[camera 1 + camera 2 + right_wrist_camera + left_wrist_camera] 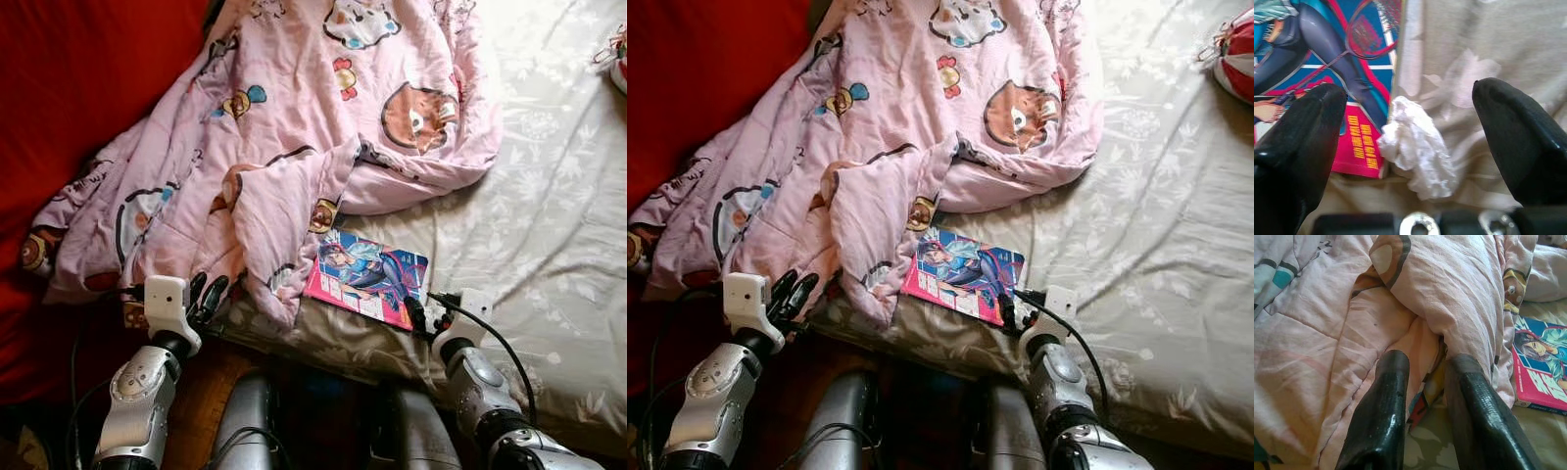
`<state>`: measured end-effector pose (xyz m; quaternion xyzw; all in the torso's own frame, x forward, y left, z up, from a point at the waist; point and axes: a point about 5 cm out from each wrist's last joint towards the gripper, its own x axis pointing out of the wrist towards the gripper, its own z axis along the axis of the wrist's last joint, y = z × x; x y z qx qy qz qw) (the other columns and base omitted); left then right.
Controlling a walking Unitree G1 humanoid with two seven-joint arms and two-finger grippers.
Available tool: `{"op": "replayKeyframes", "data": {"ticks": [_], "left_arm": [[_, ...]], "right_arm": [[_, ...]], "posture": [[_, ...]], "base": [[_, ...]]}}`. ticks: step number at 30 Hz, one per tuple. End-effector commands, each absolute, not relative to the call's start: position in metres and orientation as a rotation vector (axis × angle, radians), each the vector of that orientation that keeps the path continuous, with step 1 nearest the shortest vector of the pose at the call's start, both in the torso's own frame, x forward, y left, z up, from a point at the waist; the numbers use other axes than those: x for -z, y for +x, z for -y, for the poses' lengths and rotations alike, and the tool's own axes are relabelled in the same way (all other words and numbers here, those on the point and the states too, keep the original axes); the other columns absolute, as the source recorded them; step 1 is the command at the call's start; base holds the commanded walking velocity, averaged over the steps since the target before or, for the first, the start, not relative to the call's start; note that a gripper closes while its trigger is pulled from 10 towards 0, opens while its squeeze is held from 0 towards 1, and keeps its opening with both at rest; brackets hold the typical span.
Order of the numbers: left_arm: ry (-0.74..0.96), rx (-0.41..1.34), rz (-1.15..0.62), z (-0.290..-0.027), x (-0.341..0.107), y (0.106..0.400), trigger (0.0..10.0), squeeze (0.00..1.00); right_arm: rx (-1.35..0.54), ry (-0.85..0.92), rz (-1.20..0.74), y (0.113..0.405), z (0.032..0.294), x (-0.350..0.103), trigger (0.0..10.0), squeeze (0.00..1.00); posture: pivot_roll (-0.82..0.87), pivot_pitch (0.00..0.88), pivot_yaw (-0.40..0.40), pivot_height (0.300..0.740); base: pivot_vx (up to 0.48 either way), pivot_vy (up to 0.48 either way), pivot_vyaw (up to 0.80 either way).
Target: Clean up the room
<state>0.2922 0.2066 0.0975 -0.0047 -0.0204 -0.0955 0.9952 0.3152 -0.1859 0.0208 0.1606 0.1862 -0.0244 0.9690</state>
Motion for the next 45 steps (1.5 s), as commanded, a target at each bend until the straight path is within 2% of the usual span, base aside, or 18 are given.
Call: {"op": "replayKeyframes", "data": {"ticks": [1, 6, 7, 8, 9, 10, 11, 12, 13, 14, 15, 16, 26, 27, 28, 29, 30, 45], "left_arm": [[-0.013, 0.175, -0.004, -0.210, -0.089, 0.287, 10.0, 0.00], [-0.009, 0.173, -0.006, -0.212, -0.089, 0.287, 10.0, 0.00], [-0.008, 0.174, -0.007, -0.212, -0.089, 0.287, 10.0, 0.00], [-0.007, 0.175, -0.009, -0.211, -0.089, 0.286, 10.0, 0.00], [-0.006, 0.175, -0.010, -0.211, -0.089, 0.286, 10.0, 0.00], [-0.006, 0.176, -0.010, -0.211, -0.089, 0.286, 10.0, 0.00], [-0.006, 0.176, -0.010, -0.211, -0.089, 0.287, 10.0, 0.00], [-0.005, 0.176, -0.010, -0.211, -0.089, 0.287, 10.0, 0.00], [-0.005, 0.176, -0.010, -0.211, -0.089, 0.287, 10.0, 0.00], [-0.006, 0.175, -0.009, -0.211, -0.090, 0.288, 10.0, 0.00], [-0.006, 0.175, -0.009, -0.211, -0.090, 0.288, 10.0, 0.00], [-0.005, 0.177, -0.008, -0.210, -0.090, 0.288, 10.0, 0.00], [-0.002, 0.173, -0.016, -0.210, -0.088, 0.287, 10.0, 0.00], [-0.002, 0.177, -0.018, -0.208, -0.088, 0.287, 10.0, 0.00], [-0.002, 0.179, -0.018, -0.207, -0.087, 0.287, 10.0, 0.00], [-0.004, 0.179, -0.017, -0.207, -0.087, 0.287, 10.0, 0.00], [-0.004, 0.179, -0.016, -0.207, -0.088, 0.287, 10.0, 0.00], [0.004, 0.175, -0.027, -0.207, -0.085, 0.287, 10.0, 0.00]], "right_arm": [[0.070, 0.333, -0.456, 0.301, 0.188, -0.004, 10.0, 0.00], [0.070, 0.327, -0.471, 0.299, 0.191, -0.002, 10.0, 0.00], [0.075, 0.326, -0.472, 0.298, 0.192, -0.002, 8.3, 0.00], [0.081, 0.326, -0.472, 0.298, 0.194, -0.002, 3.8, 0.00], [0.082, 0.325, -0.472, 0.298, 0.195, -0.002, 0.8, 0.00], [0.081, 0.325, -0.472, 0.298, 0.195, -0.002, 0.0, 0.00], [0.077, 0.324, -0.473, 0.298, 0.196, -0.002, 0.0, 0.00], [0.074, 0.323, -0.478, 0.297, 0.196, -0.001, 0.6, 0.00], [0.074, 0.323, -0.478, 0.297, 0.196, -0.001, 0.6, 0.00], [0.069, 0.316, -0.493, 0.296, 0.196, 0.000, 4.9, 0.00], [0.066, 0.309, -0.498, 0.296, 0.195, 0.001, 9.9, 0.00], [0.057, 0.303, -0.501, 0.295, 0.194, 0.001, 10.0, 0.00], [-0.032, 0.258, -0.516, 0.295, 0.183, 0.003, 10.0, 0.00], [-0.038, 0.252, -0.511, 0.295, 0.183, 0.003, 7.1, 0.00], [-0.039, 0.254, -0.510, 0.295, 0.183, 0.002, 7.1, 0.00], [-0.040, 0.250, -0.510, 0.295, 0.183, 0.002, 2.6, 0.00], [-0.044, 0.246, -0.504, 0.296, 0.183, 0.002, 0.0, 0.00], [-0.064, 0.223, -0.501, 0.297, 0.180, 0.000, 0.0, 0.00]], "posture": [[0.10, 0.409, 0.004, 0.643], [0.10, 0.415, 0.008, 0.643], [0.10, 0.413, 0.008, 0.643], [0.10, 0.412, 0.008, 0.643], [0.10, 0.412, 0.008, 0.643], [0.09, 0.412, 0.009, 0.643], [0.09, 0.412, 0.008, 0.643], [0.09, 0.414, 0.007, 0.643], [0.09, 0.414, 0.007, 0.643], [0.09, 0.416, 0.008, 0.643], [0.09, 0.414, 0.007, 0.643], [0.09, 0.414, 0.007, 0.643], [0.10, 0.414, 0.008, 0.643], [0.10, 0.412, 0.008, 0.643], [0.10, 0.412, 0.007, 0.643], [0.09, 0.412, 0.005, 0.643], [0.09, 0.412, 0.005, 0.643], [0.08, 0.398, 0.003, 0.643]], "base": [[0.000, 0.000, 0.00], [0.000, 0.000, 0.00], [0.000, 0.000, 0.00], [0.000, 0.000, 0.00], [0.000, 0.000, 0.00], [0.000, 0.000, 0.00], [0.000, 0.000, 0.00], [0.000, 0.000, 0.00], [0.000, 0.000, 0.00], [0.000, 0.000, 0.00], [0.000, 0.000, 0.00], [0.000, 0.000, 0.00], [0.000, 0.000, 0.00], [0.000, 0.000, 0.00], [0.000, 0.000, 0.00], [0.000, 0.000, 0.00], [0.000, 0.000, 0.00], [0.000, 0.000, 0.00]]}}
